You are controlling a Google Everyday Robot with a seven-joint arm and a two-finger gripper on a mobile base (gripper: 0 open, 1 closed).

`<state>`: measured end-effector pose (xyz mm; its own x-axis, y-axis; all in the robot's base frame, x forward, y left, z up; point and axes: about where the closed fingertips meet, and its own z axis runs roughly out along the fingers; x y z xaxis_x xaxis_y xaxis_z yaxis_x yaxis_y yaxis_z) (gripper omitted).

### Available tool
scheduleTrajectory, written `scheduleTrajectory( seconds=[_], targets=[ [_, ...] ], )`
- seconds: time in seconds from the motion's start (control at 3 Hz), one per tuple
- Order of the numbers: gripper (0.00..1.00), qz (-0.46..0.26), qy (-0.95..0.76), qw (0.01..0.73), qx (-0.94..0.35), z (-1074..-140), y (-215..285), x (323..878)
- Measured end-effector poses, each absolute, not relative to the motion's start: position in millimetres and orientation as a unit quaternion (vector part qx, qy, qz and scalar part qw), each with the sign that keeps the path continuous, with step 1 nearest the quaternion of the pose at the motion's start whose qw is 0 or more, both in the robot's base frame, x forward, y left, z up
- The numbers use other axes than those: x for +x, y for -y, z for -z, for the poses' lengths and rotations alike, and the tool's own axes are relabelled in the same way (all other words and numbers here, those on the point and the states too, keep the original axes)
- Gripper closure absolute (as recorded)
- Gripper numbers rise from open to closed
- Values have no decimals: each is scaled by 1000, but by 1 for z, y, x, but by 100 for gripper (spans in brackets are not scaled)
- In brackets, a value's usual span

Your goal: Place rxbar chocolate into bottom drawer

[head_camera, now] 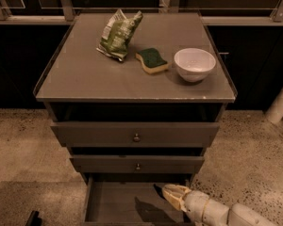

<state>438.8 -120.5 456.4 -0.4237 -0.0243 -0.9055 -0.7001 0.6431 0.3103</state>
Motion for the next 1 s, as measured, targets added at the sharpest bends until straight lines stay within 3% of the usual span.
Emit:
scheduleTrajectory(
  seconds=[1.0],
  targets=[
    [100, -350, -810, 456, -113, -318, 193, 471]
  ],
)
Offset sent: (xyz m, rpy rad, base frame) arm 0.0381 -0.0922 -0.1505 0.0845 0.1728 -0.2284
